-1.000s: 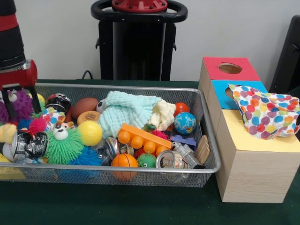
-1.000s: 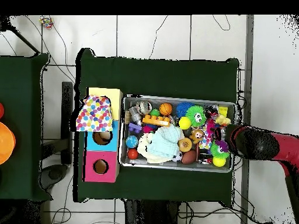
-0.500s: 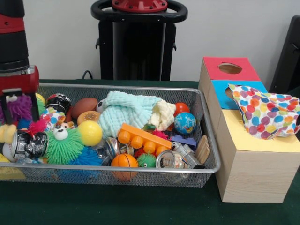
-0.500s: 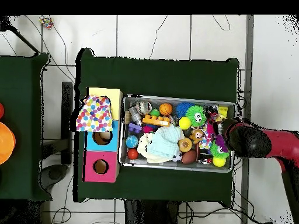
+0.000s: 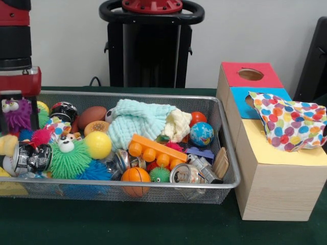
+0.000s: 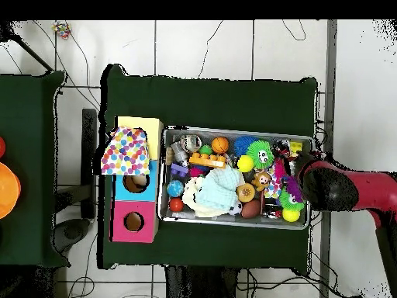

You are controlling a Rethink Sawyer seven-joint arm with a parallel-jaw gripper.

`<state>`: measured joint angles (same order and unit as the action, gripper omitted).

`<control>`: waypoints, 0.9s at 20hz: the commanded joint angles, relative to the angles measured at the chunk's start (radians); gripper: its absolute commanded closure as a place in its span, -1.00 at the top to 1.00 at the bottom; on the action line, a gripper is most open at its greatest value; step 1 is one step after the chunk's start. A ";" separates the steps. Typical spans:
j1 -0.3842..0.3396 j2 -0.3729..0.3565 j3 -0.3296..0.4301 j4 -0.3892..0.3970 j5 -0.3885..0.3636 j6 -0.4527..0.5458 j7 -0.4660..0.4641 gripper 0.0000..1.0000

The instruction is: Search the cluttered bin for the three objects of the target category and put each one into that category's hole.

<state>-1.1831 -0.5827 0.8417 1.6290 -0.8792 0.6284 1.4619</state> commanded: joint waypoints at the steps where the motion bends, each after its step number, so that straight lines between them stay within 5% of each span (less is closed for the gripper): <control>1: 0.014 -0.063 -0.037 0.076 -0.083 -0.099 -0.087 1.00; 4: 0.017 -0.096 -0.039 0.100 -0.086 -0.120 -0.074 1.00; 9: 0.047 -0.292 -0.054 0.202 -0.084 -0.186 0.026 1.00; 18: 0.107 -0.326 -0.102 0.215 -0.091 -0.219 0.052 1.00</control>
<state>-1.1253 -0.8462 0.8149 1.7582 -0.9110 0.4622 1.4621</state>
